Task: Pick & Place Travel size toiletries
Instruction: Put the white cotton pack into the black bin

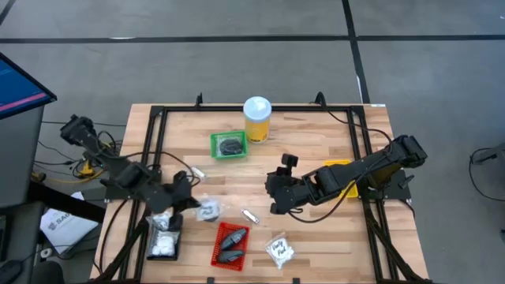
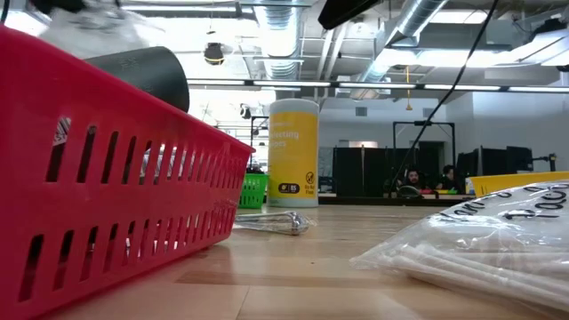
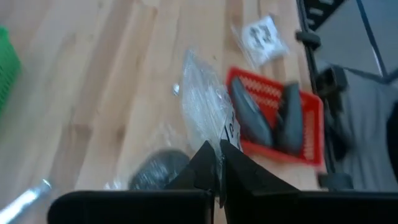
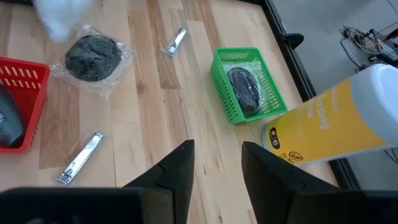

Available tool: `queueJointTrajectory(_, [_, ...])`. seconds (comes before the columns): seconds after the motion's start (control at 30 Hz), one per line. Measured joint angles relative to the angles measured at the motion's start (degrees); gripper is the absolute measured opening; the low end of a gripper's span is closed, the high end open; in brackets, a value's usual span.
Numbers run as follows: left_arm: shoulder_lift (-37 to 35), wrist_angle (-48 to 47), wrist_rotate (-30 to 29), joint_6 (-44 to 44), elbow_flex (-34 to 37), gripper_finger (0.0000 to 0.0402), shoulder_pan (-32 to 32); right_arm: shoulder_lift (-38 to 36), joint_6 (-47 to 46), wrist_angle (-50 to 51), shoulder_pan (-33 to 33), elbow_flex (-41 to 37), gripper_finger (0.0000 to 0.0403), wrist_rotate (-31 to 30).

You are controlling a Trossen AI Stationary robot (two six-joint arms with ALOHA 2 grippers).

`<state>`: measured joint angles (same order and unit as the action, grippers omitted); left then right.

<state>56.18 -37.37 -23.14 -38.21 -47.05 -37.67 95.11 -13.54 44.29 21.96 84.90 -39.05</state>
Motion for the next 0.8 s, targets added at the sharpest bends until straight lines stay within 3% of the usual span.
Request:
queueJointTrajectory(0.5, [-1.79,-14.55,0.03,-21.36,0.00,0.0001,-16.41,0.00,0.00,0.07,-0.03,0.00,0.0123,0.00])
queueJointTrajectory(0.8, [-2.21,-16.83,1.10,-30.16,0.00,0.0001,-22.76,0.01,0.00,0.35,-0.77,0.00,0.0123,0.00])
